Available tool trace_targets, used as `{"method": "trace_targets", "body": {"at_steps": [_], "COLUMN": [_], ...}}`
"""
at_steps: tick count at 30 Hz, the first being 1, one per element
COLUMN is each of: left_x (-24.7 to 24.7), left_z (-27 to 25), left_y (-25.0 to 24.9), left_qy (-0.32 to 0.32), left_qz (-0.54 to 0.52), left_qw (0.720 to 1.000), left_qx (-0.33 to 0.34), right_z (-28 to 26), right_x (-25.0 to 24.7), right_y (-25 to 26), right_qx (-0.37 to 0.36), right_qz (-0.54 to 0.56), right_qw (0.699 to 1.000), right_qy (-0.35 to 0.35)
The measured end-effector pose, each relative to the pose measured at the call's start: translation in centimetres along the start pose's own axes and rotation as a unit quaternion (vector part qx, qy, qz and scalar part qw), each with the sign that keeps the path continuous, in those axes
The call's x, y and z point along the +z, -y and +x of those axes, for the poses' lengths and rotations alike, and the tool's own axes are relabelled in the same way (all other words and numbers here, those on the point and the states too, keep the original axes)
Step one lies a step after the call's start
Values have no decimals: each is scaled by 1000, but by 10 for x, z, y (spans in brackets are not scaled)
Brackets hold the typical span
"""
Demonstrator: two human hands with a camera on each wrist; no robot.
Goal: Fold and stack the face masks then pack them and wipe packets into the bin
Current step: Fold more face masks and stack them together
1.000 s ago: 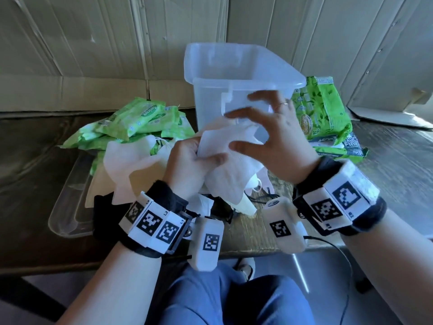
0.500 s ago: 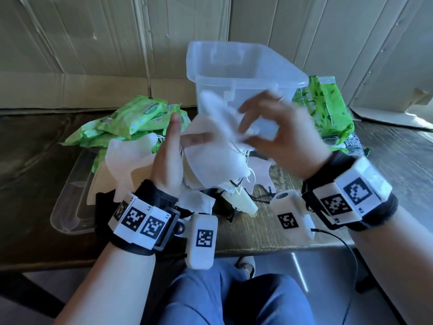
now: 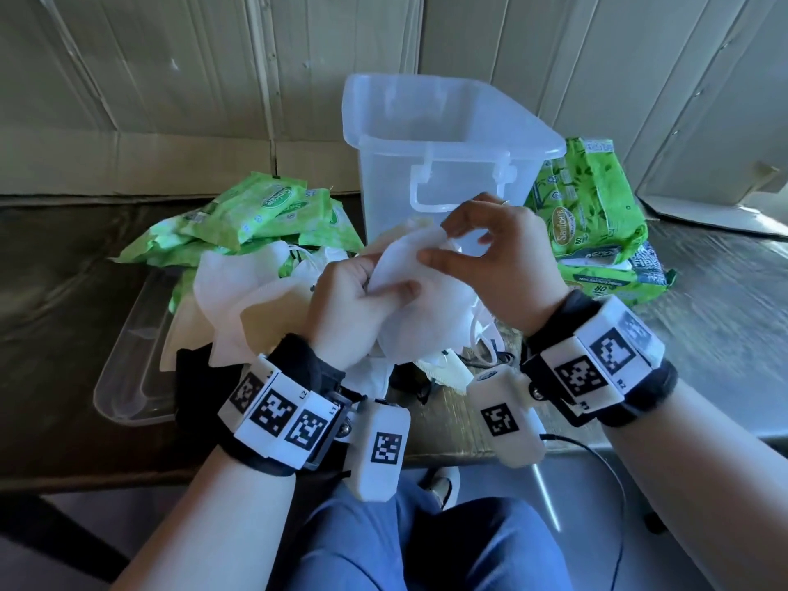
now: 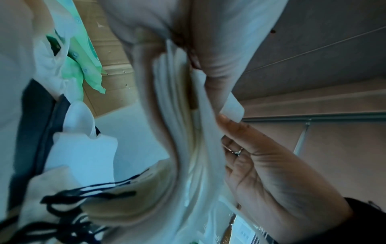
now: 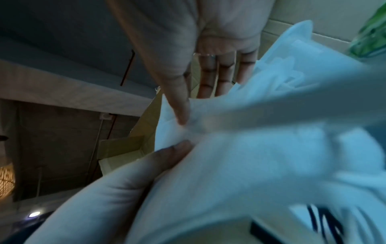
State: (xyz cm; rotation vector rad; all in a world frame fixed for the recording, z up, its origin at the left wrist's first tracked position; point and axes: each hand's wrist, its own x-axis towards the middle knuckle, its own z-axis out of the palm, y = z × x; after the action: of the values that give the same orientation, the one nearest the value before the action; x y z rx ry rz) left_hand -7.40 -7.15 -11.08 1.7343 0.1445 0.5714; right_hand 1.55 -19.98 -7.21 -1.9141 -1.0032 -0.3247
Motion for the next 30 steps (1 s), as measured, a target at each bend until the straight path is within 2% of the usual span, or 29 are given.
{"method": "trace_targets", "body": {"at_steps": [3, 6, 9, 15, 21, 25, 30], "left_x": [-3, -3, -2, 1, 3, 2, 3], "left_z": [0, 1, 2, 3, 3, 4, 4], "left_y": [2, 0, 0, 2, -1, -2, -3], "left_qy": [-5, 3, 31, 43, 35, 9, 10], "left_qz": [-3, -40, -28, -14, -1, 8, -3], "left_qw": [1000, 999, 998, 997, 994, 995, 994], "left_qx": [11, 26, 46, 60, 99, 103, 107], "right_z": [-4, -4, 0, 3, 0, 0, -2], "right_x": [-4, -8, -9, -6, -2, -5, -5], "right_y": [-1, -1, -3, -3, -5, -4, -6], "right_qx": [-4, -5, 11, 50, 21, -33, -63], "right_qz": [36, 87, 94, 96, 64, 28, -15], "right_qw": [999, 995, 990, 991, 998, 999, 996], "right_qy": [-22, 45, 105, 77, 18, -20, 53]}}
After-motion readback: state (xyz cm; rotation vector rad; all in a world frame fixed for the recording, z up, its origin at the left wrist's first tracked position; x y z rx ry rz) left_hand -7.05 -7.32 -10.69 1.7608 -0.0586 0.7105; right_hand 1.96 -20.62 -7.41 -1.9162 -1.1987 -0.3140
